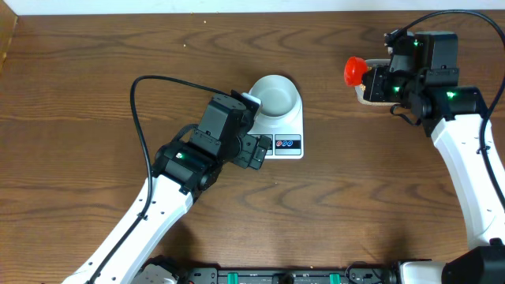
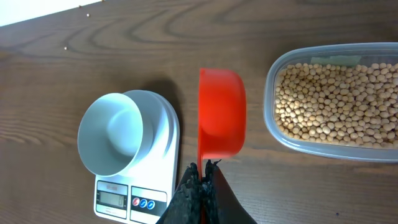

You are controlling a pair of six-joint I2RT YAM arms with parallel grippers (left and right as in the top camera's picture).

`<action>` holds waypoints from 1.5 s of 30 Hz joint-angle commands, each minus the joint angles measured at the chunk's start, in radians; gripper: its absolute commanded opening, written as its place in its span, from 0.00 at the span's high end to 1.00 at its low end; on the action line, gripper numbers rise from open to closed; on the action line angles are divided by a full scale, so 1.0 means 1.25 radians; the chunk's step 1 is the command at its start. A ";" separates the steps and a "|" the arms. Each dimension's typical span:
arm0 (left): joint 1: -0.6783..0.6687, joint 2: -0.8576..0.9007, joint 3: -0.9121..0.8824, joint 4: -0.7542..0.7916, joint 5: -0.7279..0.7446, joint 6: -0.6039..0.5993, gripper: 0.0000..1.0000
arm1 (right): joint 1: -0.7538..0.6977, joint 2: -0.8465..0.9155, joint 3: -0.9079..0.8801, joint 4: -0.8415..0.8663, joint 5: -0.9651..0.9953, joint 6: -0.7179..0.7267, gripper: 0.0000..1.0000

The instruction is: Scoop item into bowl and weigh 50g on scale

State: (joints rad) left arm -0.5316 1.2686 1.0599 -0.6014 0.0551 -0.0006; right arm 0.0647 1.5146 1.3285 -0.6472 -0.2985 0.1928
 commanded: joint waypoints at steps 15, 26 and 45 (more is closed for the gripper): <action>0.005 -0.013 -0.004 0.010 0.041 -0.018 0.02 | -0.004 0.002 0.014 0.009 0.001 -0.012 0.99; 0.009 -0.013 -0.009 -0.002 0.055 -0.025 0.02 | -0.004 0.002 0.014 0.015 0.001 -0.012 0.99; 0.046 -0.013 -0.034 -0.036 0.019 -0.023 0.02 | -0.004 0.002 0.014 0.015 0.001 -0.012 0.99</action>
State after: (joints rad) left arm -0.4820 1.2675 1.0248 -0.6411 0.0959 -0.0257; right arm 0.0647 1.5146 1.3285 -0.6312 -0.2985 0.1928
